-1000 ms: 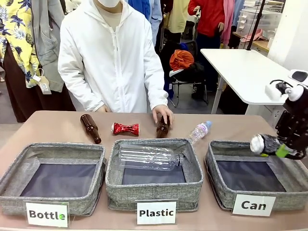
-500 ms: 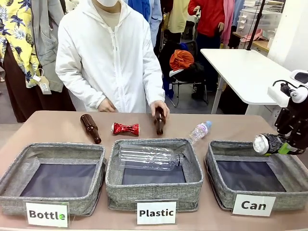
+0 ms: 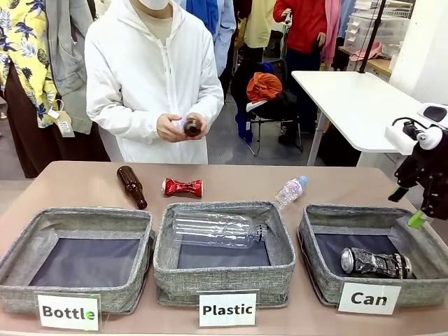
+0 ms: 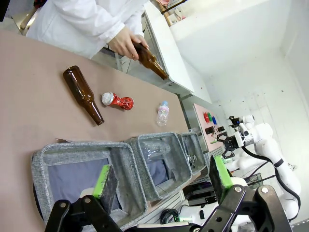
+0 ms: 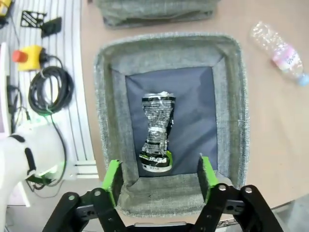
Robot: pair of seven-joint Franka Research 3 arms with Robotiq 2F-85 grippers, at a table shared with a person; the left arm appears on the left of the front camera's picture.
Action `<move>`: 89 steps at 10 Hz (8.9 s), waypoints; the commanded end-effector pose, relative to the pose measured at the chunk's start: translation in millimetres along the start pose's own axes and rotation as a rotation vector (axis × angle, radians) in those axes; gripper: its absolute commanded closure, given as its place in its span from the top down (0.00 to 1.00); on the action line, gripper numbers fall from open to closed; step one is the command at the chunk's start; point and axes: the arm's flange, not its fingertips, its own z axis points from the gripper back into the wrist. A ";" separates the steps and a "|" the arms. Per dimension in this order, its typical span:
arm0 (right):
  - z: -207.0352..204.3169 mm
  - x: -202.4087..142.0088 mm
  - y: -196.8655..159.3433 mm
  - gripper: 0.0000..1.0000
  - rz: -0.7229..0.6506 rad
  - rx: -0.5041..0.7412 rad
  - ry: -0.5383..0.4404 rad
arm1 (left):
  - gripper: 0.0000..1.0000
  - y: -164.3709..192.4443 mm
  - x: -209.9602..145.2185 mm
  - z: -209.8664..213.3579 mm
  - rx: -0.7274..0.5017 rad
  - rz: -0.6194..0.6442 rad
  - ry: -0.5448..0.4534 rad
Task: Sort the can waste into the basket.
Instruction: Pick up the can waste from the table and place it in the right Fabric basket.
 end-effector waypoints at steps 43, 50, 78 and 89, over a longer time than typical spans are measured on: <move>40.0 -6.4 -63.1 1.00 -1.089 0.364 -0.556 | 1.00 -70.1 19.8 -68.3 0.202 -0.130 0.459; 40.0 -6.4 -63.1 1.00 -1.089 0.364 -0.556 | 1.00 -34.9 71.1 -8.0 0.255 0.063 0.265; 40.0 -6.4 -63.1 1.00 -1.089 0.364 -0.556 | 1.00 -66.0 20.6 -241.5 0.530 -0.266 0.594; 40.0 -6.4 -63.1 1.00 -1.089 0.364 -0.556 | 1.00 -58.2 -3.6 -353.0 0.515 -0.482 0.846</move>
